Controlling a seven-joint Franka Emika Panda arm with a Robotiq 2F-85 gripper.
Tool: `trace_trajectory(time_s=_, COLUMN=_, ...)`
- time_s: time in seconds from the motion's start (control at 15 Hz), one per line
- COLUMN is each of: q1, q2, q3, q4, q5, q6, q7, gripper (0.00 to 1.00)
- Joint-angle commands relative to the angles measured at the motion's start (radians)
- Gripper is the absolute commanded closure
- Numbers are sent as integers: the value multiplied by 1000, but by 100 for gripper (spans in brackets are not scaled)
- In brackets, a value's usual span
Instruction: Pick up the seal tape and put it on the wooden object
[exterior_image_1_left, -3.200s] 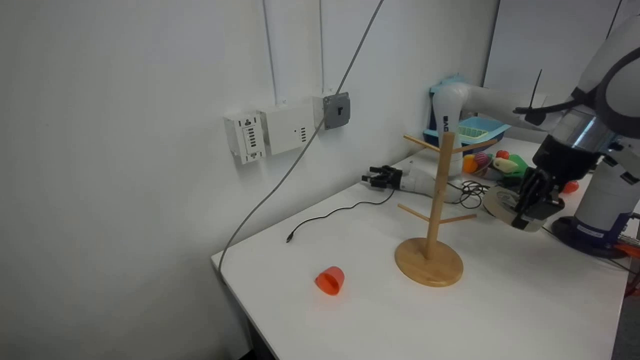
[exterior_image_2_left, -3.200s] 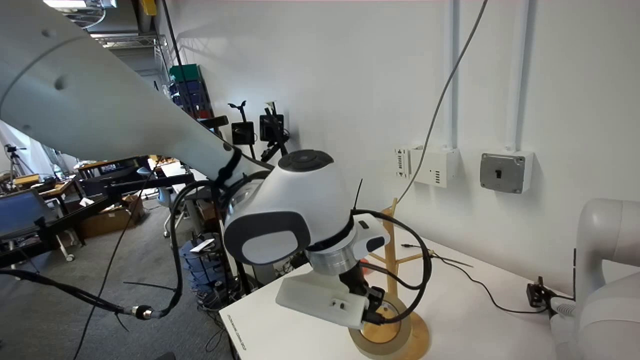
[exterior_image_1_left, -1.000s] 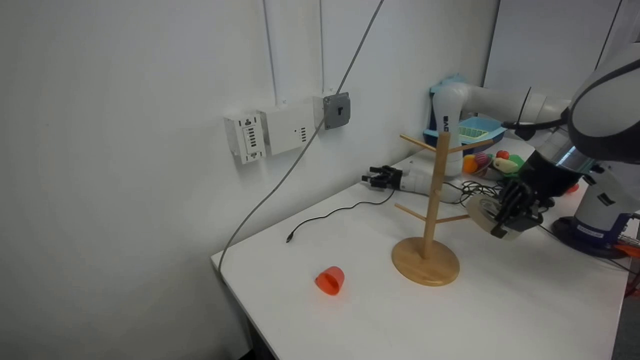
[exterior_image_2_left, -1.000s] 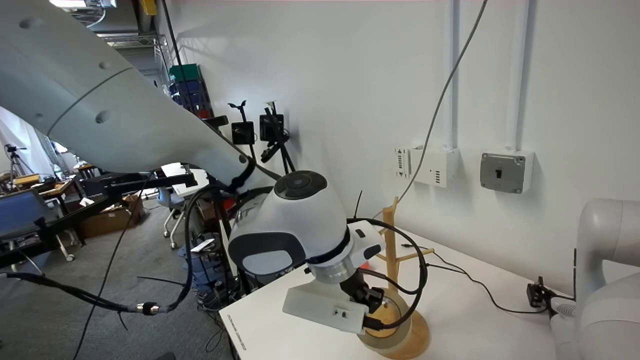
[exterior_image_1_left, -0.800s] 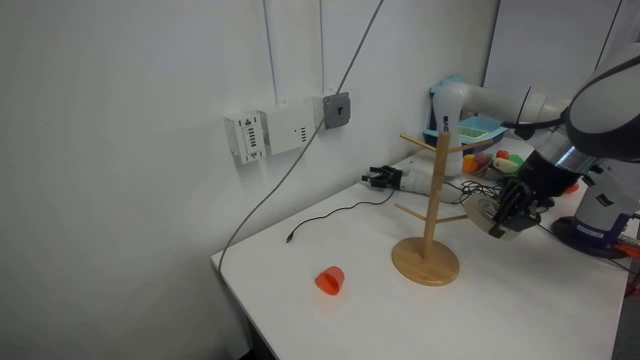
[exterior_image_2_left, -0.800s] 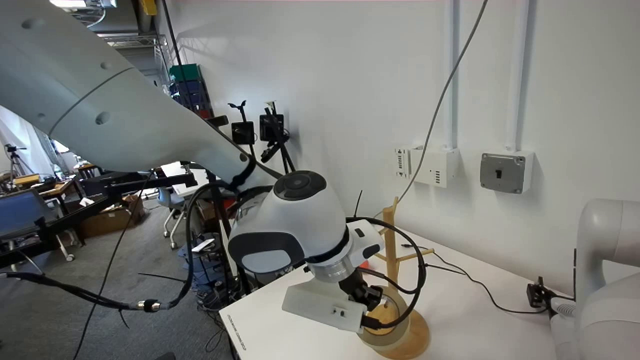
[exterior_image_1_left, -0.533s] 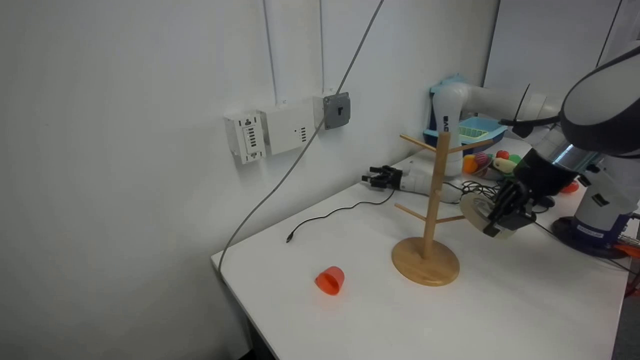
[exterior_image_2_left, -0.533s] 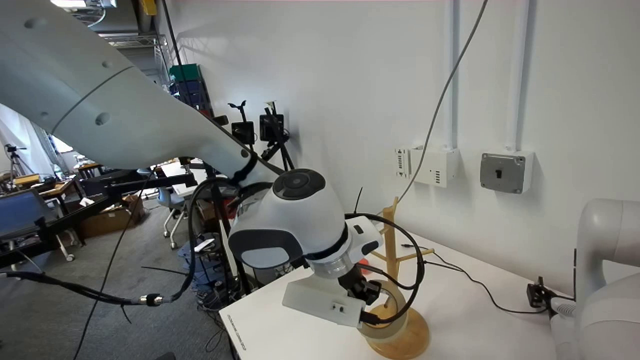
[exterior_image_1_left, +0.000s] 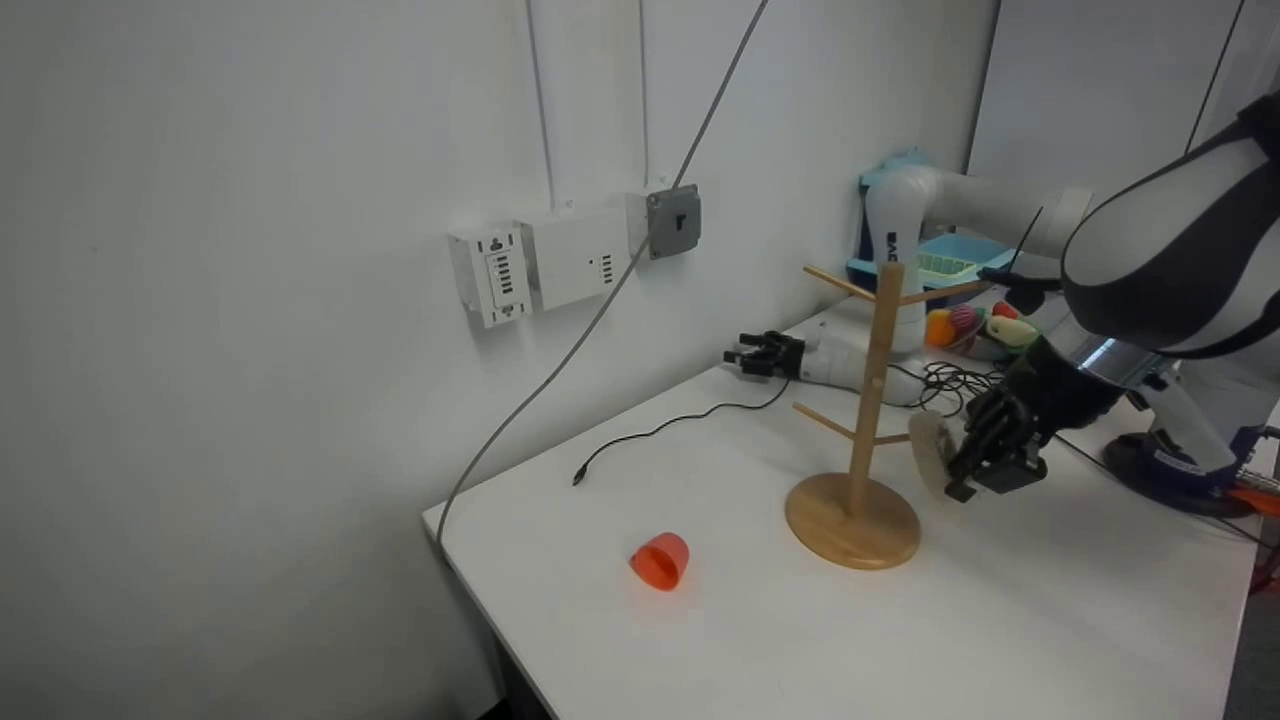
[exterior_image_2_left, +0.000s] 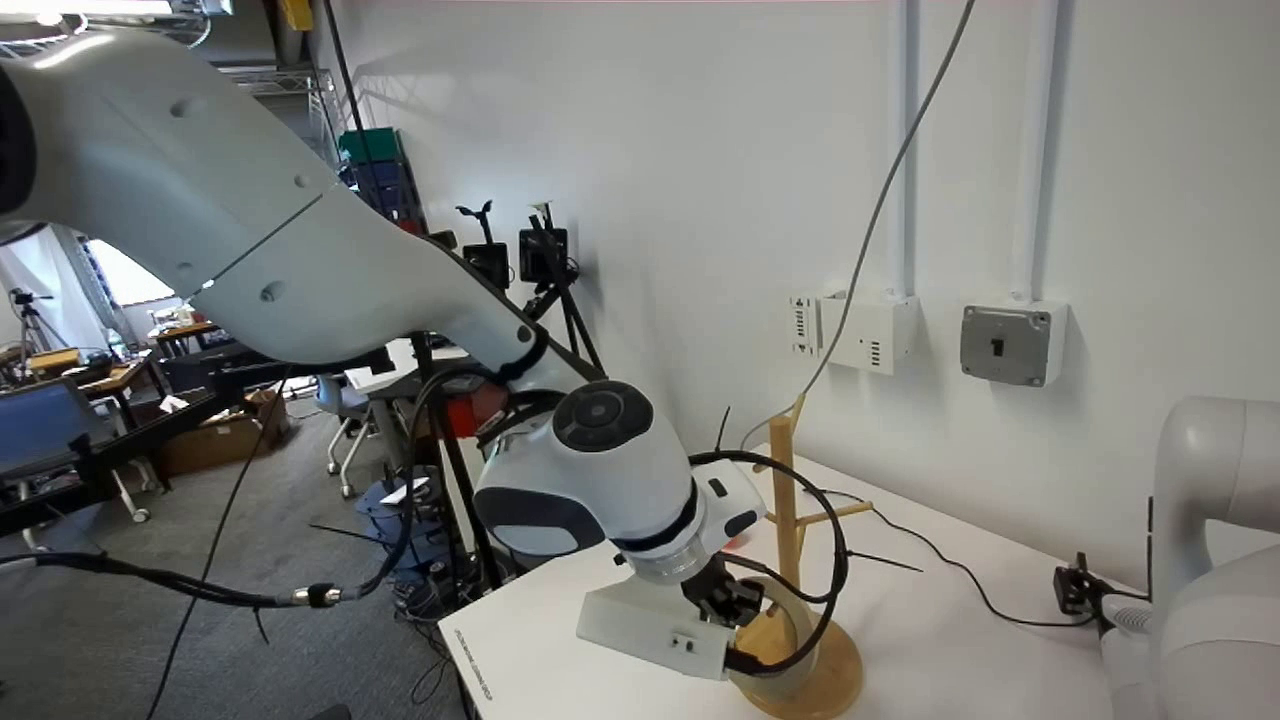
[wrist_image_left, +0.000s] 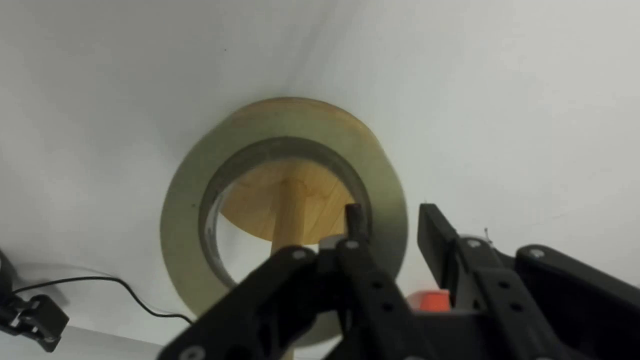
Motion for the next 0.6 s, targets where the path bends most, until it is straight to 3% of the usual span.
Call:
trace_trajectory(time_s=0.0, q1=-33, q2=46, q3=18, q4=27, q5=37, q6=10, q7=-64, gripper=36)
trace_trajectory(time_s=0.27, q1=-34, q2=66, q3=17, q4=30, q5=26, q6=8, q7=-61, gripper=5)
trace_trajectory(time_s=0.53, q1=34, q2=42, q3=-74, q4=-11, q5=-110, q6=-28, q7=69, gripper=0)
